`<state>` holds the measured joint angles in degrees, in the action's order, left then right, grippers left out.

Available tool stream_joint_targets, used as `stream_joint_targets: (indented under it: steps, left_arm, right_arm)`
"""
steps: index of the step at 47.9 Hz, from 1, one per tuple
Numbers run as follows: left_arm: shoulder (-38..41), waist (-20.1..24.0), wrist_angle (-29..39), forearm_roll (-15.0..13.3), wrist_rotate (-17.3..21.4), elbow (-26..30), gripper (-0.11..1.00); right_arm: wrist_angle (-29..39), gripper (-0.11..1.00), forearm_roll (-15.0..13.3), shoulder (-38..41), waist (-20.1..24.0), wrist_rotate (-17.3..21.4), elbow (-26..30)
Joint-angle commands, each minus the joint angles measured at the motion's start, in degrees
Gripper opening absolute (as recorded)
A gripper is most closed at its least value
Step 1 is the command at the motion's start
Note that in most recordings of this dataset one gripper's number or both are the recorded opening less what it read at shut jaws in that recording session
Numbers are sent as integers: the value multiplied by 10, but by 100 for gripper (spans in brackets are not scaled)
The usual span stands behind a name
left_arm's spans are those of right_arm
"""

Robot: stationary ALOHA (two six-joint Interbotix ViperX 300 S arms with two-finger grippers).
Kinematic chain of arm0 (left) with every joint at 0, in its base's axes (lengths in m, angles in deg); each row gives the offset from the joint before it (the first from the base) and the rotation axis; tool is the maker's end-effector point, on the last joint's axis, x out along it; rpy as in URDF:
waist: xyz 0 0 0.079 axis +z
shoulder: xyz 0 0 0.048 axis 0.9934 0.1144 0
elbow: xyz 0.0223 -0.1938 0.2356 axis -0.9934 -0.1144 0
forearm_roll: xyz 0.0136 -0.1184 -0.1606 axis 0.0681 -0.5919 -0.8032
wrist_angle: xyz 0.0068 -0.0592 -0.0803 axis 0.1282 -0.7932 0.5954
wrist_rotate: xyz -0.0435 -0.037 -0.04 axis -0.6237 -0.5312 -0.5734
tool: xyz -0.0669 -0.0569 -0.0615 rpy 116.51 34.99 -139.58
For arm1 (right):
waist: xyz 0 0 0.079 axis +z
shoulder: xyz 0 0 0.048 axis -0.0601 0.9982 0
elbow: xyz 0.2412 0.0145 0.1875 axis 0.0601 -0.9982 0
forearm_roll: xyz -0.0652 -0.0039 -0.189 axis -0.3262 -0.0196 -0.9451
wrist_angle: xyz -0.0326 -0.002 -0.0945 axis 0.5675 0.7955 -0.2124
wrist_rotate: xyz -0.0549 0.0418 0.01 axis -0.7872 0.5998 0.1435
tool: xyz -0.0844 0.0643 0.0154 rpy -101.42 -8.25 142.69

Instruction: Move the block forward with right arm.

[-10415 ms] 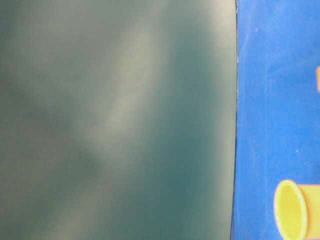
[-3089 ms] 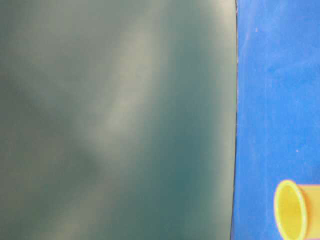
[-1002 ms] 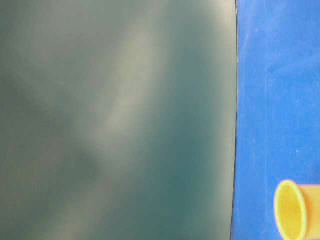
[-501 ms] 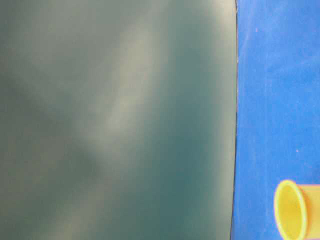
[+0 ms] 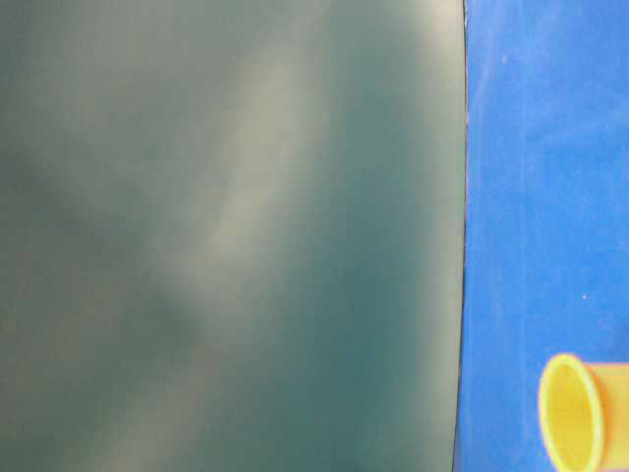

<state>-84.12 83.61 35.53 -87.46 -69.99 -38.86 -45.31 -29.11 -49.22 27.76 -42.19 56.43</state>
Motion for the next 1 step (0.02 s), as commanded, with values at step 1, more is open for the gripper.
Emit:
stream_joint_targets:
  steps: [1]
  left_arm:
    - [3, 1, -3, 1, -1, 20, 1]
  right_arm:
    - [-4, 41, 2, -6, 3, 2, 17]
